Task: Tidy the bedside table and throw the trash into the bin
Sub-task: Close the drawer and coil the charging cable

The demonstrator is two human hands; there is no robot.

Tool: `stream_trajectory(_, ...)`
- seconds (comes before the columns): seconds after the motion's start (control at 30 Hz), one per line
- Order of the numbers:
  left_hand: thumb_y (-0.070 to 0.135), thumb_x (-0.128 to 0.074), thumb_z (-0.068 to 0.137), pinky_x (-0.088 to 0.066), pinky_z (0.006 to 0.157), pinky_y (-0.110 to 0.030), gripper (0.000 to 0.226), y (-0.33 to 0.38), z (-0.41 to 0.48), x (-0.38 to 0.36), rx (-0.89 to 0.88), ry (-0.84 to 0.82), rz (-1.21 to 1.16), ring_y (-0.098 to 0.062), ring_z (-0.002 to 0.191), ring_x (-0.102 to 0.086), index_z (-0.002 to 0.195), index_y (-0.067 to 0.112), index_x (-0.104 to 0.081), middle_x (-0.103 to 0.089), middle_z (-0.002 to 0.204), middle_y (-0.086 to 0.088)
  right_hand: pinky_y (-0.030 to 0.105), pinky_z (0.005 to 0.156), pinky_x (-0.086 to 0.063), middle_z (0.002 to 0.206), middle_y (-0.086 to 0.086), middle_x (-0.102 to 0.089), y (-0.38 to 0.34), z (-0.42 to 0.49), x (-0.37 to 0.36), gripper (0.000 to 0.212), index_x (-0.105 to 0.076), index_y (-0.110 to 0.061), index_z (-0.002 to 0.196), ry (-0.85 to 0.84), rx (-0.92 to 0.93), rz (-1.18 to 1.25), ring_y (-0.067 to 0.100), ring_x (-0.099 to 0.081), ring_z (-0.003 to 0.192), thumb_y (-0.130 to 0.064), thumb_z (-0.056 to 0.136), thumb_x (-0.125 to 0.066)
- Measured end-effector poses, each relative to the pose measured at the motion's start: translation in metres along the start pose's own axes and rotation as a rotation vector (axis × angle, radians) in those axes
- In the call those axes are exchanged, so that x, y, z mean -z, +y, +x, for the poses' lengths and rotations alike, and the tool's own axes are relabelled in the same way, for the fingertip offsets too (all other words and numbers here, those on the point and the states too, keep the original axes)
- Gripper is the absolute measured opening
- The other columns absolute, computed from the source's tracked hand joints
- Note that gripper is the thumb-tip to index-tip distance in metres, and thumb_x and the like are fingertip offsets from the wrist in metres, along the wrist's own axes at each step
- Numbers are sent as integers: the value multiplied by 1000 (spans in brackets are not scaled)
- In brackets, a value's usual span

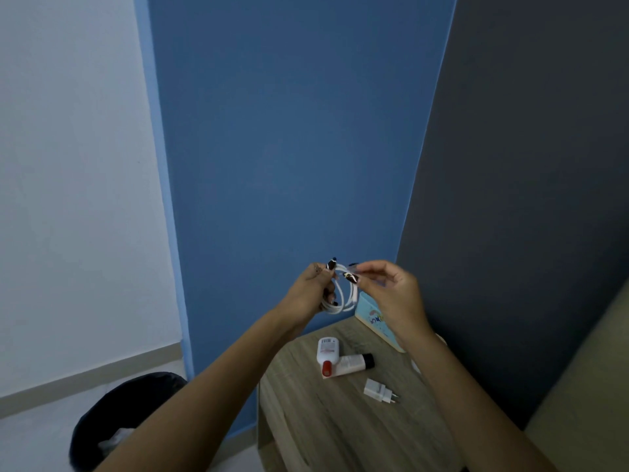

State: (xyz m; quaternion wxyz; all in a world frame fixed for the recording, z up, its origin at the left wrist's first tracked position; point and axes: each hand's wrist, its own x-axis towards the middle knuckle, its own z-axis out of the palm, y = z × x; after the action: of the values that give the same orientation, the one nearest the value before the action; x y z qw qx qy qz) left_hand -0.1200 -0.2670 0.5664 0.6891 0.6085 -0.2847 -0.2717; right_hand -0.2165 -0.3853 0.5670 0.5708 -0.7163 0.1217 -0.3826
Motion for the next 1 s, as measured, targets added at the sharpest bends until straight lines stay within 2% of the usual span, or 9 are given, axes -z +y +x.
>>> stream_trajectory(0.07,20,-37,102,-34,55,-24,24,1,2,0,1,-12,-41,-8,48,-40,80,17,-45,-39,62,3,28,79,-57,110,1,-67,5,0,2,29,-69,-17,107,-30,-78,39,14,-66,94,-3,82,-70)
stream_trajectory(0.13,19,-36,103,-32,55,-23,25,0,3,-1,16,-24,-80,-7,46,-38,79,17,-44,-37,61,3,24,74,-58,106,4,-67,8,-1,3,30,-65,-14,117,-86,-196,125,14,-66,89,-5,89,-63)
stream_trajectory(0.23,20,-35,103,-36,57,-24,26,-1,3,-2,42,-49,-126,-8,48,-39,79,17,-43,-40,60,3,24,72,-57,83,5,-71,12,-4,1,17,-69,-10,101,-132,-277,112,16,-66,77,-11,96,-54)
stream_trajectory(0.33,21,-36,103,-41,58,-24,23,0,0,-4,52,-75,-135,-7,46,-46,81,17,-45,-41,63,1,30,75,-56,73,2,-71,16,-3,-1,19,-70,-10,88,-142,-252,34,15,-66,72,-15,96,-53)
stream_trajectory(0.5,25,-39,102,-40,62,-26,18,-3,4,-4,56,-66,-93,-10,56,-43,89,16,-49,-43,64,1,30,70,-56,69,-3,-68,14,-1,0,16,-64,-10,86,-195,-151,-106,7,-66,67,-18,96,-54)
stream_trajectory(0.63,24,-39,102,-36,60,-26,19,-4,4,-4,60,-51,-72,-8,52,-40,85,17,-45,-41,62,3,42,68,-57,73,1,-70,18,-1,0,15,-63,-11,88,-182,-38,-303,12,-66,63,-23,95,-56)
stream_trajectory(0.73,21,-38,102,-36,54,-23,18,-5,4,-5,51,-43,-47,-6,47,-39,84,17,-42,-40,61,3,39,66,-56,73,0,-70,19,-3,-4,16,-61,-13,88,-142,-1,-408,8,-66,61,-27,95,-55)
stream_trajectory(0.93,17,-36,102,-33,52,-22,14,-11,0,-4,39,-20,-18,-6,49,-36,88,15,-39,-39,63,3,44,70,-54,66,6,-65,16,5,0,15,-60,-16,79,-244,-74,-508,17,-60,64,-26,90,-60)
stream_trajectory(1.0,19,-36,102,-33,54,-23,13,-14,-1,-6,12,-2,41,-7,52,-36,90,15,-40,-40,65,2,39,67,-51,55,-1,-55,14,6,-1,18,-55,-18,73,-232,-47,-646,20,-60,62,-24,89,-60)
